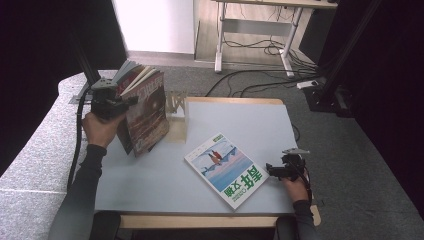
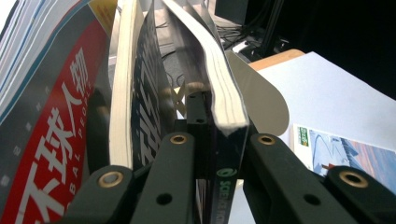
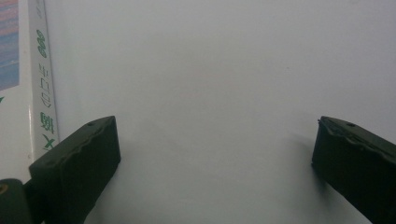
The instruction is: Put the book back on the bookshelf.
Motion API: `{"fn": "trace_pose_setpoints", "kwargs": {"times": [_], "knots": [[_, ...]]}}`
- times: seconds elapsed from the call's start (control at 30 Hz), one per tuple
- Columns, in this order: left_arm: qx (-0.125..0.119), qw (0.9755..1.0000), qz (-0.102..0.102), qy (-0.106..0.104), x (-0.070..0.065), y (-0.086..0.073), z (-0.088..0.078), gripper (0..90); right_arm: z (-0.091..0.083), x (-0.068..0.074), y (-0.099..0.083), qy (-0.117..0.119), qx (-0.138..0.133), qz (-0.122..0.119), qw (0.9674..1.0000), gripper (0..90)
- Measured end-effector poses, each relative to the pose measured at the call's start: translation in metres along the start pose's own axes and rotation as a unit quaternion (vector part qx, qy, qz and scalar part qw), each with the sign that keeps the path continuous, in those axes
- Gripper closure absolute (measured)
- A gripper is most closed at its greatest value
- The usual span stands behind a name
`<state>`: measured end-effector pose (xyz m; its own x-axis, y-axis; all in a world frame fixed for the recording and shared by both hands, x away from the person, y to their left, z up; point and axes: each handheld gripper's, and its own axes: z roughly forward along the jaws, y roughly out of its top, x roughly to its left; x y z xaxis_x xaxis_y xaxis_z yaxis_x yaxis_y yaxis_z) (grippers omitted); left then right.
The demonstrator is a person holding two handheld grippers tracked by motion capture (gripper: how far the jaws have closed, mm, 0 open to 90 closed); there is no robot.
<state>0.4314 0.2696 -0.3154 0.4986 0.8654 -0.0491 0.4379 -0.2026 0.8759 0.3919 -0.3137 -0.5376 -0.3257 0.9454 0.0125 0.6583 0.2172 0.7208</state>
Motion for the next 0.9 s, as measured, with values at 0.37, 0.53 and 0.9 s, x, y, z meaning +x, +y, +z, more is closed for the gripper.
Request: {"fn": "trace_pose_setpoints", "kwargs": {"times": [0.37, 0.53, 0.9], "knots": [[-0.028, 0.9994, -0.006, 0.018, -0.004, 0.002, 0.017, 84.4, 0.0, 0.0, 0.0, 0.0, 0.0, -0.001, 1.0, 0.6], [-0.03, 0.9993, -0.003, 0.021, -0.006, 0.003, 0.024, 84.4, 0.0, 0.0, 0.0, 0.0, 0.0, -0.001, 1.0, 0.6], [0.027, 0.9993, 0.024, 0.012, -0.01, 0.007, 0.025, 83.0, 0.0, 0.0, 0.0, -0.001, -0.001, -0.001, 1.0, 0.6]]}}
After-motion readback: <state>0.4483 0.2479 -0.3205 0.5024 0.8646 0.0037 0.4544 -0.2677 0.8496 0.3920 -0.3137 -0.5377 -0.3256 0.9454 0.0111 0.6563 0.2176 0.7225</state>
